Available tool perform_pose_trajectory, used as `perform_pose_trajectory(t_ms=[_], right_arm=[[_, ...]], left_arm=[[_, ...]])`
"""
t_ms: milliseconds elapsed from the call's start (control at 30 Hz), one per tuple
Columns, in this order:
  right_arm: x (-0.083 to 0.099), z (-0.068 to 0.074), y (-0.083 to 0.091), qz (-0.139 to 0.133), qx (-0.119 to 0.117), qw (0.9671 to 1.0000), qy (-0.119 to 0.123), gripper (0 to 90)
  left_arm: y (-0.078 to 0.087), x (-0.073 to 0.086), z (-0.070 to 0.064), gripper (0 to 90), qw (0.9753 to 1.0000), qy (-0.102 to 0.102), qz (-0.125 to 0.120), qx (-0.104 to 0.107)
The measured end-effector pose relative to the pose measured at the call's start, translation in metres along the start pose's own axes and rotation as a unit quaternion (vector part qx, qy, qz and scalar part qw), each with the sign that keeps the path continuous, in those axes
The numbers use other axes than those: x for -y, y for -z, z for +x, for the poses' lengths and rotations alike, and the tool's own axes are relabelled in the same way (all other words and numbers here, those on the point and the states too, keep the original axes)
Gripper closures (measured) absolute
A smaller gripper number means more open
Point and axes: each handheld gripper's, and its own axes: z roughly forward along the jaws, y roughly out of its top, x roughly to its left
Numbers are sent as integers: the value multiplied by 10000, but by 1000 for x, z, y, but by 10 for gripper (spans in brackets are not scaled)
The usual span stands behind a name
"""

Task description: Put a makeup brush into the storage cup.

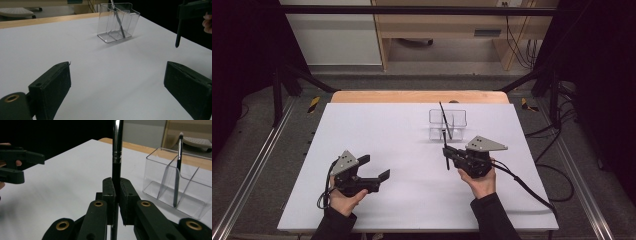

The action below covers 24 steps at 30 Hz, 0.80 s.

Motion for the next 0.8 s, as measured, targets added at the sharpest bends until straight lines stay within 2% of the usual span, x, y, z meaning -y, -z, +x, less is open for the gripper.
perform_pose_trajectory(t_ms=[167, 600, 800], right_arm=[[-5, -7, 1, -74, 73, 9999, -43, 844], [-18, -24, 4, -286, 267, 9991, -177, 844], [-25, -32, 2, -296, 379, 9985, -254, 844]], left_arm=[[3, 8, 6, 58, 9999, -11, 101, -111], [9, 11, 17, 51, 9995, 24, 157, -282], [10, 12, 19, 49, 9993, 20, 189, -311]])
